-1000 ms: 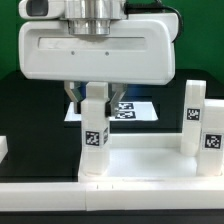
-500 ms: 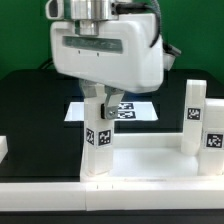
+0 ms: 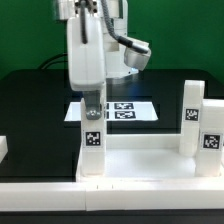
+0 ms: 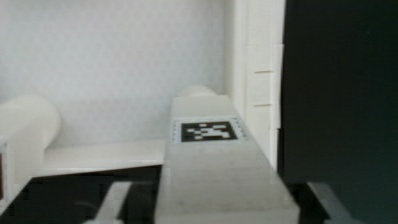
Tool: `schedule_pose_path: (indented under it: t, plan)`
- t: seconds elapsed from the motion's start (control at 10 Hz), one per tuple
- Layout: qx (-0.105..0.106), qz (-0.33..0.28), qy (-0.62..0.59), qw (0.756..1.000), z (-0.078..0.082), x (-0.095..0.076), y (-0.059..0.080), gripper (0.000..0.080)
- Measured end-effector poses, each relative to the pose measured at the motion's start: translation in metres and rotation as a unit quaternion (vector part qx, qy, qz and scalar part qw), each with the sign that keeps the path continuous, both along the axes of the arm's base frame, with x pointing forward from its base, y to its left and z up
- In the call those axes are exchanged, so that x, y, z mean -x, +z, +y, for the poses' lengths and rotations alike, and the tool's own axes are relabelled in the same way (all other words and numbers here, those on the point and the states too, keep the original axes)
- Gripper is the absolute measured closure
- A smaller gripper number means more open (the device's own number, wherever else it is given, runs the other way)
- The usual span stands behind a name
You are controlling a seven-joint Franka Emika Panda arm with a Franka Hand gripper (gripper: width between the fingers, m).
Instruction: Assemble desk
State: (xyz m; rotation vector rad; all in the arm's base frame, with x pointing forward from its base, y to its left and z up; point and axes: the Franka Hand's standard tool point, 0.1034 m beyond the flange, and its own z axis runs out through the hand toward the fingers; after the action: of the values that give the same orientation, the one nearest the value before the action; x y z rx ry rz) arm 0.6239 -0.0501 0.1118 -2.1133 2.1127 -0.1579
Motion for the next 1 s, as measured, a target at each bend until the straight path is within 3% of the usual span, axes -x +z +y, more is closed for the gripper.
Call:
schedule_pose_path:
  t: [0.1,0.3,0.4,0.6,0.8,0.9,1.0]
  plan:
    - [0.007,-0.001,0.038,0.999,0.0,0.001,-0.001,0.0432]
    - [0.031,-0.005,0.219,0.975,0.004,0.004,-0.005,0.0197]
    - [0.034,-0.001,0.287,0.957,0.007,0.006,-0.007,0.0197]
    - [0.046,-0.002,0.327,0.944,0.004,0.005,-0.006,0.0152]
    - [0.064,-0.001,0.413,0.909,0.002,0.006,-0.006,0.015]
    - [0.08,0.01,0.499,0.863,0.0,0.007,-0.004,0.015]
    - [0.082,0.028,0.602,0.794,-0.005,0.01,-0.002,0.015]
